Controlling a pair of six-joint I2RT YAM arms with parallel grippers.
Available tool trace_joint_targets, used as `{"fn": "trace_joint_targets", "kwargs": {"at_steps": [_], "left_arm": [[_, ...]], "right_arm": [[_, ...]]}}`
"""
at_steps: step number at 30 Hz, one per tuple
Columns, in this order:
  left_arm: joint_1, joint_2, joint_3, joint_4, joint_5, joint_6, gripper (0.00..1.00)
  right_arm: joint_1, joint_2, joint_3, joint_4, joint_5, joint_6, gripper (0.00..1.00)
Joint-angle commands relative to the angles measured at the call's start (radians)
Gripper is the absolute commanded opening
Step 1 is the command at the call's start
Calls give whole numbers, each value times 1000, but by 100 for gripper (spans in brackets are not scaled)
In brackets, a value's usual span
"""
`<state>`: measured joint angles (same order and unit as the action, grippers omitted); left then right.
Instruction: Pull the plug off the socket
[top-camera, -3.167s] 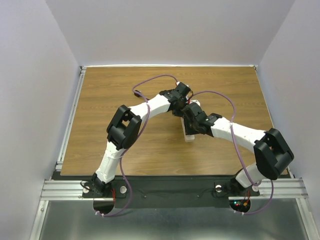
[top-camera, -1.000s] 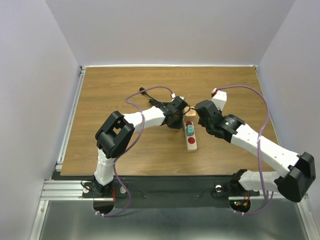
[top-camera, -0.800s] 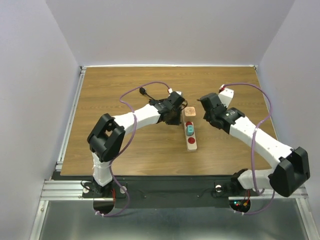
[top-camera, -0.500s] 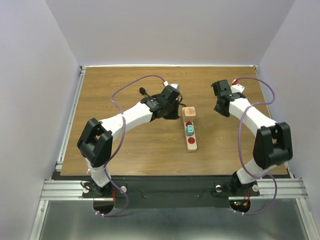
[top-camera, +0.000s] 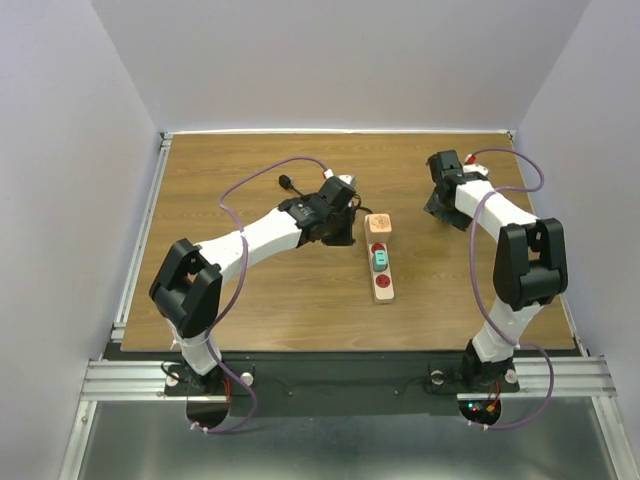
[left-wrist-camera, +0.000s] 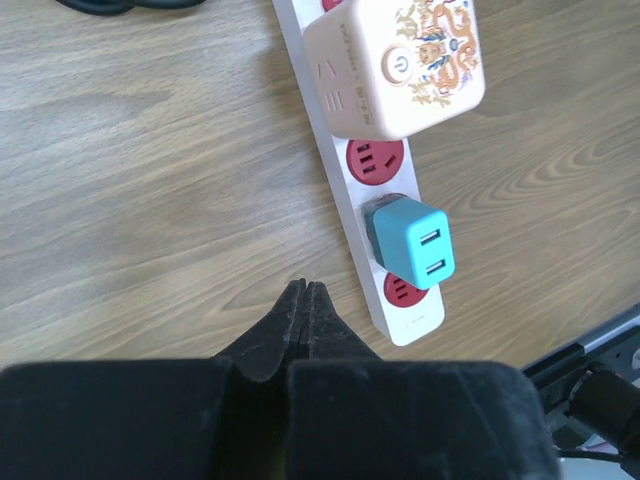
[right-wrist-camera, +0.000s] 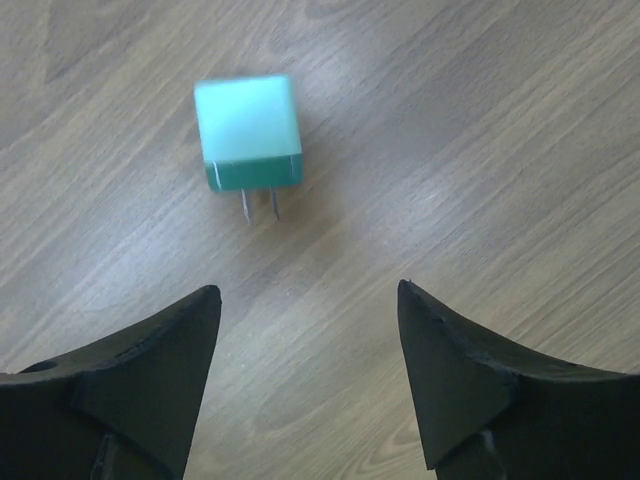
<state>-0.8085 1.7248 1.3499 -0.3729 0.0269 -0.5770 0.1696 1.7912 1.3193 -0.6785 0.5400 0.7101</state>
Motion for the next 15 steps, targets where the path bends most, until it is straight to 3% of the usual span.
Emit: {"fn": "trace_joint_targets", "kwargs": {"at_steps": [1,3,15], "left_arm": [[8,-54,-8,17,10,11,0],[8,-50,-3,22,18,12,0],[3,99,124,42,93,63,0]], "right_arm": [[-5,-91,37,-18,-21,-35,78],[-5,-143,28,-15,-43,-60,79],[4,-521,-273,48,-622,-218,71]]}}
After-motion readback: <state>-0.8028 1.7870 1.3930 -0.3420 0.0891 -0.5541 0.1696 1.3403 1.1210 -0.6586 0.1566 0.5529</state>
